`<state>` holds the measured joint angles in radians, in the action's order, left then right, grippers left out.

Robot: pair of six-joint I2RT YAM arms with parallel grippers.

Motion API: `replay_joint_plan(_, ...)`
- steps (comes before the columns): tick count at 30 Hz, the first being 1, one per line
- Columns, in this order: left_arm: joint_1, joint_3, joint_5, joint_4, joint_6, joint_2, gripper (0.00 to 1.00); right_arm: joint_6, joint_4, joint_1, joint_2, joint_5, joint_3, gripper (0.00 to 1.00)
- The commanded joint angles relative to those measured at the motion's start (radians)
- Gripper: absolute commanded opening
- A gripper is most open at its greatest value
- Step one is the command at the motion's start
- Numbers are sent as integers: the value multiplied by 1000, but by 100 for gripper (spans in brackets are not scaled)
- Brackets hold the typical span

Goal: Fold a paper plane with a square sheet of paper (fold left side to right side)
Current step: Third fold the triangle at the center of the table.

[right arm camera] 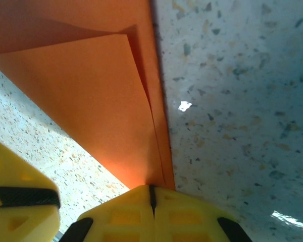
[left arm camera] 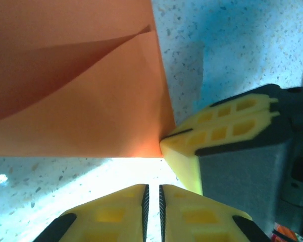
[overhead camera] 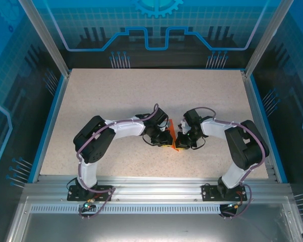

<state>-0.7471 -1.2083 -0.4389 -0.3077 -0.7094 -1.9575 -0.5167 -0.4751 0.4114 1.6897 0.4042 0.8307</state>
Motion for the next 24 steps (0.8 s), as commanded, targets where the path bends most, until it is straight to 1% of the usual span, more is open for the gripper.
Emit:
replay_joint_plan(1, 1, -22, -37, 19, -28, -35, 17, -4, -54, -3, 51, -128, -46, 4)
replay_joint_plan(7, 0, -43, -55, 37, -36, -61, 15, -2, -57, -3, 48, -130, -47, 4)
replay_joint_plan(18, -1, -40, -70, 39, -34, -42, 13, 1, -60, -3, 48, -135, -44, 4)
replay_joint_plan(24, -1, -18, -18, -36, -5, 15, 18, 2, -64, -3, 52, -138, -40, 4)
